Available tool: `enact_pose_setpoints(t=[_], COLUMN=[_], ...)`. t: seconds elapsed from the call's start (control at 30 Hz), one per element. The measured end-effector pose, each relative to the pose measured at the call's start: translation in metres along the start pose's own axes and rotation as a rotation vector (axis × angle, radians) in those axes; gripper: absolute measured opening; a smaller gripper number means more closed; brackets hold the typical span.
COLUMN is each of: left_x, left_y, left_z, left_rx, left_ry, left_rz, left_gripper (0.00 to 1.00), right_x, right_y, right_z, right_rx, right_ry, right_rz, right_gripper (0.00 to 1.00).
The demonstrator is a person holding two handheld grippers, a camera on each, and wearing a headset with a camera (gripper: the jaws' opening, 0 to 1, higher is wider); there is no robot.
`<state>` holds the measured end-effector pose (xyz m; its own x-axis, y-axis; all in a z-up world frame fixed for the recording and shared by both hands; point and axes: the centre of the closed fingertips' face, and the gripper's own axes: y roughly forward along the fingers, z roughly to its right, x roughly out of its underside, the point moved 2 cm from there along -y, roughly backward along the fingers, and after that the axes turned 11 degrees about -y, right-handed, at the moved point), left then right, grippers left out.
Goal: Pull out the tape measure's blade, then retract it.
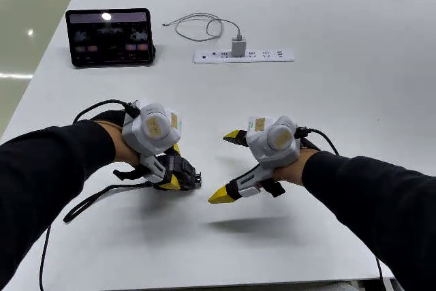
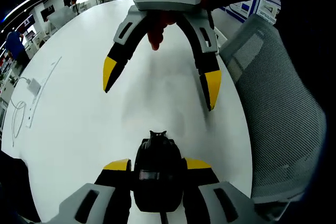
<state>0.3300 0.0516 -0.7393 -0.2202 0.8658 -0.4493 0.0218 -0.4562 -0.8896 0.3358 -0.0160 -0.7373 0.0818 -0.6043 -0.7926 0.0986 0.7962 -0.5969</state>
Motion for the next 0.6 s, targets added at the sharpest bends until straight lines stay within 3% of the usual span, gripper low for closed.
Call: enact_pose_setpoints(t=[0.2,0.33,0.6], left_x=[0.0,0.001,0.001], left_y=[0.001,0.0,0.0], left_z=[0.0,-0.001,-0.001], left_rx=[0.001,0.006,0.019], left_ry=[-0.011,-0.04,-0.045], left_rz=[-0.012,0.002,0.027], left_gripper=[0.33,0.33,0.33], right_x=[0.001,0.002,0.005], right_y=[0.01,0.018,0.038], right_z=[-0.001,-0.001,-0.01], right_rx=[-0.024,-0.031,-0.067], right_ry=[-0.036,-0.036,-0.062], right_rz=[-0.015,-0.027,-0.071], right_gripper=[0.68,0.5,0.35])
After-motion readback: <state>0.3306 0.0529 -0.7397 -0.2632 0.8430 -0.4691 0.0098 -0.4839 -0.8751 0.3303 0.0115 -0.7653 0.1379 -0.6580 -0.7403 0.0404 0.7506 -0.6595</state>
